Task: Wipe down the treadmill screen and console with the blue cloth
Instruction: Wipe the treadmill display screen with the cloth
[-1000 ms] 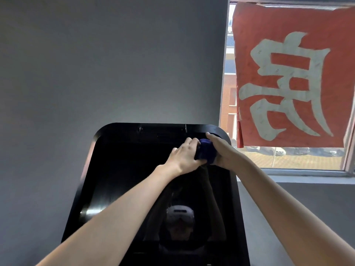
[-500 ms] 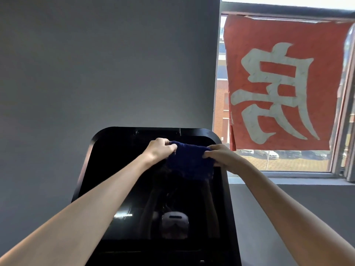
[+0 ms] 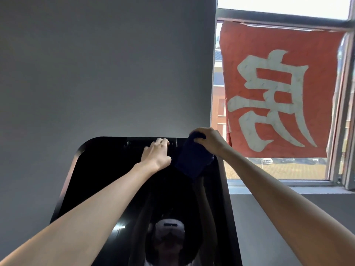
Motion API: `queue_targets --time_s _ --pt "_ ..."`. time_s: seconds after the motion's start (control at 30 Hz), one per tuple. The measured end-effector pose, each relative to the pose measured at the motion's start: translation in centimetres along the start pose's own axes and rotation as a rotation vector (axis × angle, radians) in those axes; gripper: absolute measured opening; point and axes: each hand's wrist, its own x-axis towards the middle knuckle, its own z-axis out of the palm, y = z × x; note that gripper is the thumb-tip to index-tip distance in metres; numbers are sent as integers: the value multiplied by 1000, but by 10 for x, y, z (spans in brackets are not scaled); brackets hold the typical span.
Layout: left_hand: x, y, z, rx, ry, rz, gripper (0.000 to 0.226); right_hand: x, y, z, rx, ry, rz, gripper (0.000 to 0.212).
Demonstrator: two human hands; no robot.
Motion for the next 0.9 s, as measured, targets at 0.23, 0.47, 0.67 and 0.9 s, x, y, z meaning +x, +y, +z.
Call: queue_targets --time_s 0.23,0.47,0.67,0.9 --pt "44 -7 20 185 -36 -18 52 51 18 16 -363 96 13 32" --pt "45 -16 22 267 156 -11 37 43 23 64 -762 337 -38 40" --pt "45 -13 26 306 172 6 38 41 30 49 -974 143 -118 21" --pt "46 -12 23 318 166 -7 35 60 33 25 -704 -98 -30 30"
